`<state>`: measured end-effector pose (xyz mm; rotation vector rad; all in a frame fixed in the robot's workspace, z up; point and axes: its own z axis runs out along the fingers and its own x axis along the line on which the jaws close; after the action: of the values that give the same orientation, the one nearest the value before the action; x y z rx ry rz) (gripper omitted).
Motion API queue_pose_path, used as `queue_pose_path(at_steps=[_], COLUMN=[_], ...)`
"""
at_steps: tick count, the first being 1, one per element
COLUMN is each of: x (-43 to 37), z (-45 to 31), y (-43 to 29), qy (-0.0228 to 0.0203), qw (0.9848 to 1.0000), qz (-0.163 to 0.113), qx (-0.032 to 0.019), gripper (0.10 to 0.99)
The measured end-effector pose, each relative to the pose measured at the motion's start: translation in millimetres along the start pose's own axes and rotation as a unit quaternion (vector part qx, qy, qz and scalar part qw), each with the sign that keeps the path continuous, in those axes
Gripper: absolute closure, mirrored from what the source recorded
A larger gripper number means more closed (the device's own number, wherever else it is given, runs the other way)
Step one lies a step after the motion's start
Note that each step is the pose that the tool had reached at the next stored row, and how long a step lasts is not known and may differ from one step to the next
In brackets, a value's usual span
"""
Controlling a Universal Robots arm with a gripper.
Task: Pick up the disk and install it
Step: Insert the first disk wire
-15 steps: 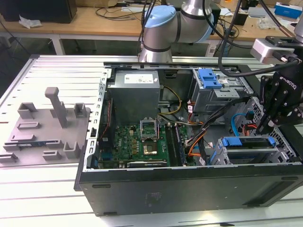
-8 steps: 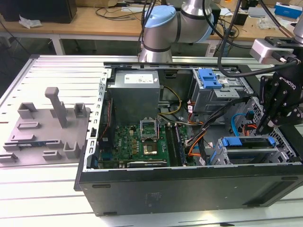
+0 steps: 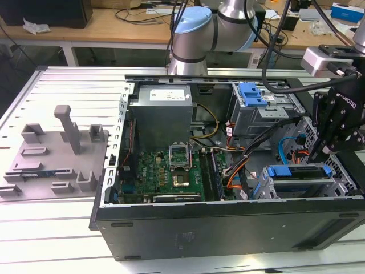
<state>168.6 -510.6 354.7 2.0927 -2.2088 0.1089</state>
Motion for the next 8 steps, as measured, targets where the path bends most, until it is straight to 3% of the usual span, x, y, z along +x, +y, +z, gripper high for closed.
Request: queue_pose_path(at_steps=[8], x=[0.0], z=[1.6], y=[0.0], qy=[0.0000], qw=[1.0000], qz=[0.000], qx=[0.0000], gripper=[0.922])
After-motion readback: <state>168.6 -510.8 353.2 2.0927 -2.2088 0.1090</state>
